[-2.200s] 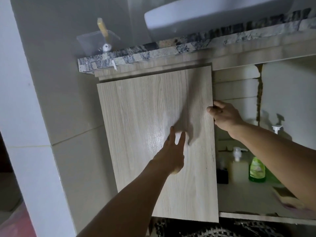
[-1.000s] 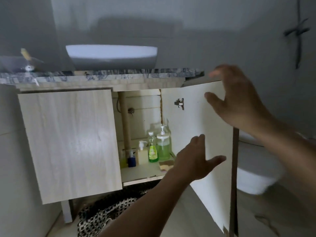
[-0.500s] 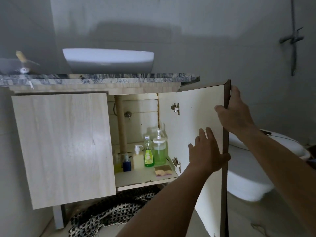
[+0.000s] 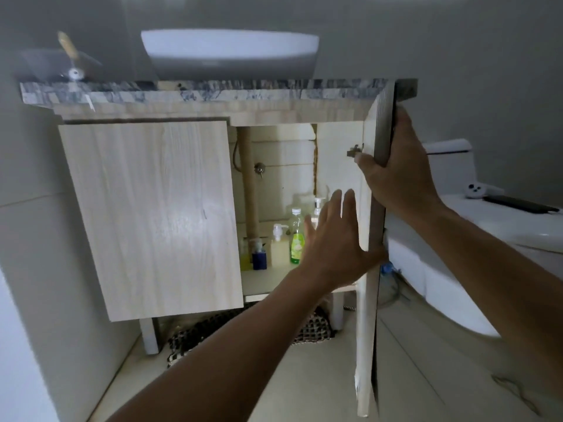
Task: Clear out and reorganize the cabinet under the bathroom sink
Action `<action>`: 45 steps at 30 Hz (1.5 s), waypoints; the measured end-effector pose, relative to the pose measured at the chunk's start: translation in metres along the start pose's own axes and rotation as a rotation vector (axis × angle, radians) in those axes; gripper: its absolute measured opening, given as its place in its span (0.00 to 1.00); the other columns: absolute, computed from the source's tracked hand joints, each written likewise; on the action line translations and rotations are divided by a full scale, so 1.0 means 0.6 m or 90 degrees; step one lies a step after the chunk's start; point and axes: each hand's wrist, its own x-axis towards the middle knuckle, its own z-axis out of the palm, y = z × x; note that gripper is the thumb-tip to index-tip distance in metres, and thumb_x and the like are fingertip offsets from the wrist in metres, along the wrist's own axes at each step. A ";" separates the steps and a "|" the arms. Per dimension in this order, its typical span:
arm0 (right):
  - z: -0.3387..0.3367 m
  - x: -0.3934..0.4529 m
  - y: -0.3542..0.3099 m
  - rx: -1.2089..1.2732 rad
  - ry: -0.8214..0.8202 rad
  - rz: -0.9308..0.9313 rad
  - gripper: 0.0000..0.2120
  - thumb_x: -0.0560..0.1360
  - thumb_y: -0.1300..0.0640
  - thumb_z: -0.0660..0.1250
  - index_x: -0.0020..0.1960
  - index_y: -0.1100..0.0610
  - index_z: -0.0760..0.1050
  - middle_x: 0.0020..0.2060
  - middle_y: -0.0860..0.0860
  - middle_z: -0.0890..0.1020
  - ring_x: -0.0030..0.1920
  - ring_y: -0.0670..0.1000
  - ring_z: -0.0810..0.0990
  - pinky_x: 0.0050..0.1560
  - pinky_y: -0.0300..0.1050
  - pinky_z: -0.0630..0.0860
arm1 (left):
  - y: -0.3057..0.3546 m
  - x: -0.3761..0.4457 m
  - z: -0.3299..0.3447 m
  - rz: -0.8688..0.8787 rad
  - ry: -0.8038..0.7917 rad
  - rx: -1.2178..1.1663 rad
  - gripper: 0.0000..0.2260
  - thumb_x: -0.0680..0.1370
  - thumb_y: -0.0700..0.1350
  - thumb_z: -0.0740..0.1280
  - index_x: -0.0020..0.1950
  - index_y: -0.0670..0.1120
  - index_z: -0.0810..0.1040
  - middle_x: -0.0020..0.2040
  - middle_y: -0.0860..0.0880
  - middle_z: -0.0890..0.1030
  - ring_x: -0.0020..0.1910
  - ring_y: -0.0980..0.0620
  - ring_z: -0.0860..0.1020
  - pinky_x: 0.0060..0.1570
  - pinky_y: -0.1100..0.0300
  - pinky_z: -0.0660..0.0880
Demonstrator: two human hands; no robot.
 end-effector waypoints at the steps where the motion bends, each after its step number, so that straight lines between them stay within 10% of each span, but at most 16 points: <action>1: 0.023 0.002 0.002 0.015 0.002 -0.015 0.35 0.73 0.59 0.68 0.75 0.57 0.56 0.67 0.54 0.71 0.63 0.52 0.73 0.60 0.40 0.72 | -0.021 -0.003 -0.003 0.025 0.019 0.002 0.44 0.70 0.60 0.69 0.78 0.46 0.50 0.77 0.46 0.56 0.76 0.47 0.56 0.72 0.36 0.54; 7: 0.166 0.021 -0.015 -0.023 -0.066 -0.084 0.44 0.69 0.46 0.70 0.77 0.57 0.51 0.74 0.56 0.60 0.72 0.56 0.63 0.71 0.60 0.64 | -0.181 -0.017 -0.014 0.043 0.161 0.009 0.35 0.71 0.55 0.63 0.75 0.42 0.60 0.73 0.45 0.66 0.72 0.47 0.64 0.69 0.39 0.62; 16: 0.350 0.073 -0.012 -0.252 -0.186 -0.169 0.45 0.73 0.37 0.63 0.78 0.54 0.44 0.78 0.56 0.45 0.77 0.58 0.46 0.74 0.63 0.45 | -0.389 0.025 -0.022 -0.090 0.166 0.216 0.38 0.74 0.69 0.50 0.77 0.49 0.53 0.76 0.41 0.60 0.75 0.41 0.61 0.70 0.36 0.47; 23: 0.435 0.115 0.050 -0.361 -0.264 -0.232 0.40 0.76 0.46 0.63 0.78 0.55 0.42 0.77 0.56 0.39 0.77 0.58 0.39 0.72 0.66 0.40 | -0.496 0.101 -0.013 -0.129 0.209 0.354 0.43 0.68 0.65 0.69 0.75 0.45 0.56 0.73 0.38 0.66 0.72 0.38 0.66 0.64 0.34 0.50; 38: 0.513 0.107 0.117 -0.357 -0.240 -0.238 0.35 0.77 0.55 0.62 0.77 0.59 0.47 0.78 0.56 0.44 0.77 0.60 0.44 0.74 0.63 0.52 | -0.543 0.131 0.025 -0.097 0.158 0.510 0.41 0.70 0.64 0.68 0.76 0.47 0.56 0.76 0.36 0.57 0.74 0.34 0.59 0.64 0.30 0.61; 42: 0.486 0.110 0.097 -0.361 -0.314 -0.216 0.36 0.76 0.64 0.61 0.78 0.58 0.45 0.77 0.54 0.40 0.77 0.58 0.42 0.76 0.58 0.52 | -0.517 0.125 0.003 -0.144 0.065 0.560 0.43 0.71 0.66 0.65 0.78 0.49 0.53 0.77 0.38 0.54 0.75 0.35 0.58 0.65 0.31 0.61; 45: 0.443 0.130 0.056 -0.349 -0.429 -0.170 0.39 0.73 0.65 0.67 0.77 0.58 0.48 0.77 0.56 0.48 0.74 0.61 0.59 0.70 0.56 0.66 | -0.481 0.128 -0.043 -0.186 -0.088 0.493 0.44 0.74 0.64 0.65 0.78 0.51 0.40 0.78 0.40 0.38 0.78 0.39 0.45 0.70 0.33 0.49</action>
